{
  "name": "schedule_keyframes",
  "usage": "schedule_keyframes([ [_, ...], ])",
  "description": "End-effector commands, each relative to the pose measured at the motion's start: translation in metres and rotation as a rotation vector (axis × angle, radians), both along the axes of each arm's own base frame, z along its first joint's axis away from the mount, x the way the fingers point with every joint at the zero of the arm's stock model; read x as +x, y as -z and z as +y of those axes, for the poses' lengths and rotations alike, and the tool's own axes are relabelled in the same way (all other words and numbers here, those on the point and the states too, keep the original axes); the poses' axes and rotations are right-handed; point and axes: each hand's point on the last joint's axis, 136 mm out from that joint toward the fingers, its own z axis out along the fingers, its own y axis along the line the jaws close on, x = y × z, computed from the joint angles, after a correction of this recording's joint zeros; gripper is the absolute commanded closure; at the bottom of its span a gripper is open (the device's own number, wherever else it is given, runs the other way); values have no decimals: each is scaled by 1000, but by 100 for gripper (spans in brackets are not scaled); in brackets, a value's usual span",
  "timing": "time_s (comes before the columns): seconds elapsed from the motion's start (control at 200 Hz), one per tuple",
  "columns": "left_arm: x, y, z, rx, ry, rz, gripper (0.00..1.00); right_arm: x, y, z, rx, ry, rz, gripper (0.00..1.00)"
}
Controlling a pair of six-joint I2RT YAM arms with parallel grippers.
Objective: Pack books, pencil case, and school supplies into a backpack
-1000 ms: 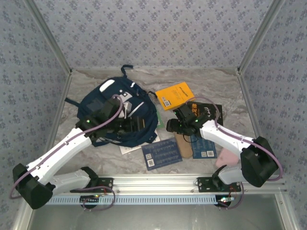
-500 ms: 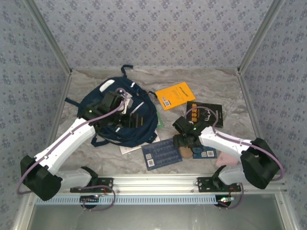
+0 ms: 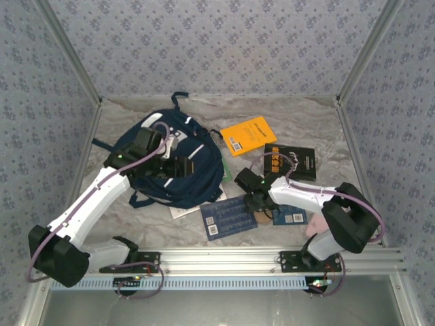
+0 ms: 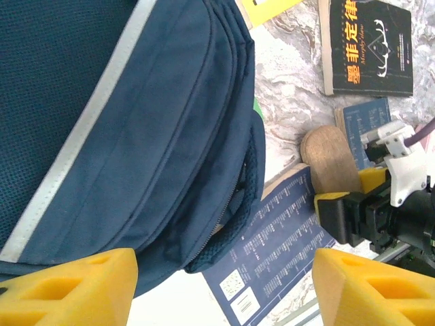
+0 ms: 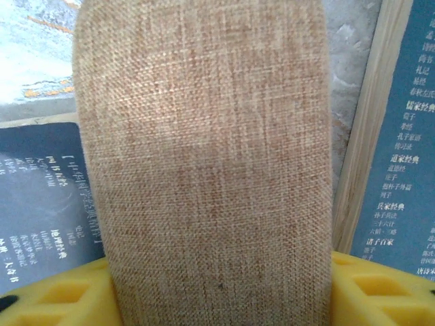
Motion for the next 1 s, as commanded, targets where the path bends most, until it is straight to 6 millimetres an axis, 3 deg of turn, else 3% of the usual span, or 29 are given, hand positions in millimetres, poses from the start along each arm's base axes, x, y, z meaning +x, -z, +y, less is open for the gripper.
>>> schedule_keyframes([
  [0.0,11,-6,6,14,-14,-19,31,-7,11,-17,-63,24,13,49],
  [0.18,35,19,17,47,-69,49,26,5,-24,-24,-7,60,-92,56],
  [0.315,56,40,22,69,-84,81,25,11,-51,-16,116,62,-160,57],
  [0.47,81,62,23,33,-60,109,25,12,-69,-6,223,44,-187,57],
  [0.7,99,80,-11,-134,41,168,34,9,-71,5,301,23,-183,57],
  [0.884,90,71,-34,-209,127,162,47,7,-57,5,318,25,-163,59],
  [0.994,81,66,-38,-209,145,147,58,8,-53,4,326,30,-155,60],
])
